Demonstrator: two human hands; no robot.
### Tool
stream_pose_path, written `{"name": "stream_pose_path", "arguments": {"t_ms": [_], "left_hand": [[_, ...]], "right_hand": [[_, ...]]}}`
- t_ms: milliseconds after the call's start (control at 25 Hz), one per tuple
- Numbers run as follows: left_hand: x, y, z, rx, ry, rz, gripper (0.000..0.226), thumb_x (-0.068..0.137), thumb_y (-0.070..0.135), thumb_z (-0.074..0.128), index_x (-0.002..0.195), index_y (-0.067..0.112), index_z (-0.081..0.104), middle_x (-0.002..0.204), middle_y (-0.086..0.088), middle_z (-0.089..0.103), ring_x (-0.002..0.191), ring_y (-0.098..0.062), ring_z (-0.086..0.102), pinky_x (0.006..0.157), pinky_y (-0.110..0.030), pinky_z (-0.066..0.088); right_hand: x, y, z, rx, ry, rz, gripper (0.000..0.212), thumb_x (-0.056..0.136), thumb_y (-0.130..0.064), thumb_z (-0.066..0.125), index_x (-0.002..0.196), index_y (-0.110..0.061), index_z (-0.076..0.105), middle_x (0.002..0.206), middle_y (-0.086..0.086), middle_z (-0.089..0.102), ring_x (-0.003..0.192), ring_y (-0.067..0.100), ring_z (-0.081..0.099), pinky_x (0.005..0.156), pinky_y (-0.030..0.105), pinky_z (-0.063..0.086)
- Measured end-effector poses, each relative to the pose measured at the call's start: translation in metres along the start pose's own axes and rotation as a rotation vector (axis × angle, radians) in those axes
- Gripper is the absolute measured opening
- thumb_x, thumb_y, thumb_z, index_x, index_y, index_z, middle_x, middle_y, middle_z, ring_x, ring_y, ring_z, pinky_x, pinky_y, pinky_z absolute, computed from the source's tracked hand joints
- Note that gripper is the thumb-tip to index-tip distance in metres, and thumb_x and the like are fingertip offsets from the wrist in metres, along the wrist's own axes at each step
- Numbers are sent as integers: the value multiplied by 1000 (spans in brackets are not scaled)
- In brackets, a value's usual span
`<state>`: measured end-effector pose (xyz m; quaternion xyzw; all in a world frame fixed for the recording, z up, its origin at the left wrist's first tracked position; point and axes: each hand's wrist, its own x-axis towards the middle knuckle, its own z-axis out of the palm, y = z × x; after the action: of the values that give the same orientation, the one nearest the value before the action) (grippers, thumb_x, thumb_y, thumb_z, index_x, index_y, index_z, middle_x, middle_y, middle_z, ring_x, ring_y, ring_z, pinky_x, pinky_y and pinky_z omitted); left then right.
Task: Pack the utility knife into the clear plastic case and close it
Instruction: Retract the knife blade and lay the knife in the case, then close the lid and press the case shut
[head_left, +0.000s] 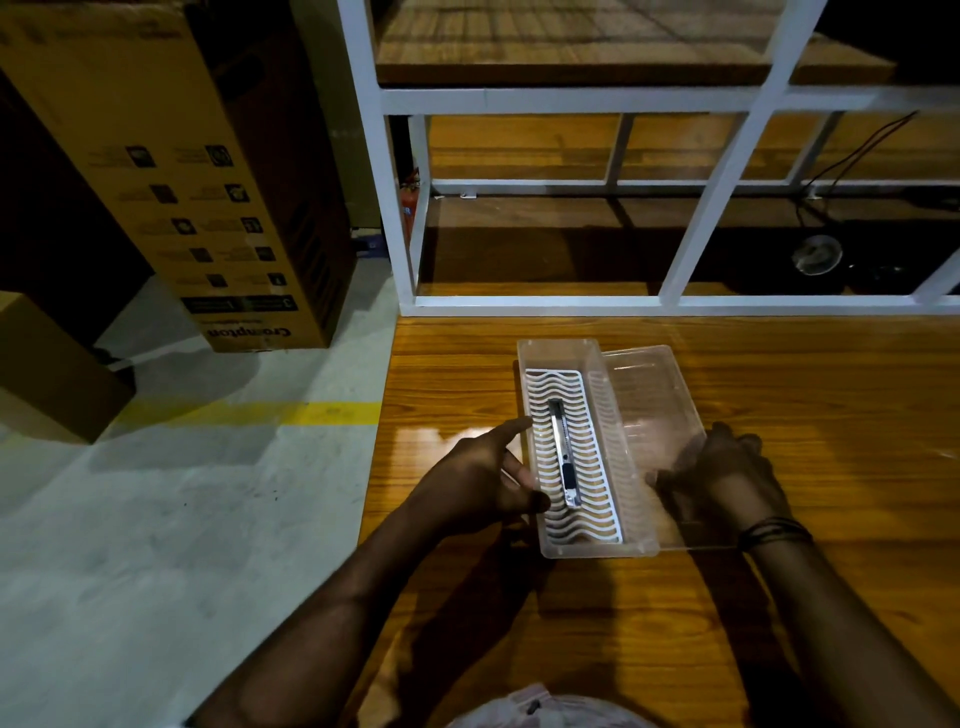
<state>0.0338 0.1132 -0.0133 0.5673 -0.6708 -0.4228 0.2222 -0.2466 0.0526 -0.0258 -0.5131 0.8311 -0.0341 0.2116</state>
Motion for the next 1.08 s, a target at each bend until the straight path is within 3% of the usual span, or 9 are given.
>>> {"name": "stream_pose_path", "arguments": {"t_ms": [120,320,440,560,680,800,880,960,1080], "left_hand": [[-4,-1,0,-97,-9,-27,98,79,13,88,157,29,32,86,12,74,74,3,71,61,-11,55],[-8,-5,-5,-152,-15,-62,99,80,12,87,158,31,29,89,6,77,80,-13,76,65,-25,63],[-10,-4,-10,-176,-8,-89,99,81,11,86,158,32,28,90,6,76,75,-5,74,65,-23,62],[-12,-5,-10,-156,-2,-106,99,81,13,86,158,34,28,95,2,77,83,-11,75,72,-29,64],[-13,-8,-10,-135,5,-107,99,81,14,86,159,34,28,98,-1,78,88,-16,75,76,-32,64],[-14,-8,-11,-194,7,-122,100,80,14,87,159,36,29,93,2,77,80,-11,74,68,-25,60],[-14,-8,-11,-213,8,-124,101,79,13,87,158,37,29,88,6,75,73,-3,71,63,-21,57],[-13,-10,-10,-208,12,-126,102,80,13,87,159,36,28,85,8,74,69,1,69,62,-19,56],[-13,-13,-9,-173,23,-113,100,81,14,87,159,34,28,82,11,72,67,7,67,61,-14,54]], "right_hand": [[-7,-4,-8,95,-4,-82,91,55,-42,93,129,-15,48,130,21,55,112,42,58,88,47,53],[-31,-21,-28,353,-40,-253,48,81,-4,70,128,-13,62,118,14,70,103,35,66,85,47,55],[-52,-37,-44,435,-27,-362,45,85,0,59,126,-17,65,108,5,70,89,26,64,80,43,56],[-80,-54,-55,538,-62,-423,39,90,1,52,111,-29,63,92,-5,64,75,7,57,63,26,44],[-98,-71,-55,618,-126,-500,44,86,5,52,102,-35,63,95,-4,71,78,2,63,60,24,46],[-102,-82,-37,656,-238,-509,53,84,-5,64,124,-41,63,125,-2,65,97,8,65,70,26,54],[-102,-86,-21,557,-257,-468,69,82,-18,70,143,-42,48,146,-1,46,120,22,57,88,40,57],[-100,-88,-8,345,-213,-470,79,79,-40,71,149,-46,36,156,2,31,137,30,42,105,49,48],[-98,-92,4,120,-208,-448,99,64,-80,56,151,-54,17,165,4,17,144,36,32,111,58,37]]}}
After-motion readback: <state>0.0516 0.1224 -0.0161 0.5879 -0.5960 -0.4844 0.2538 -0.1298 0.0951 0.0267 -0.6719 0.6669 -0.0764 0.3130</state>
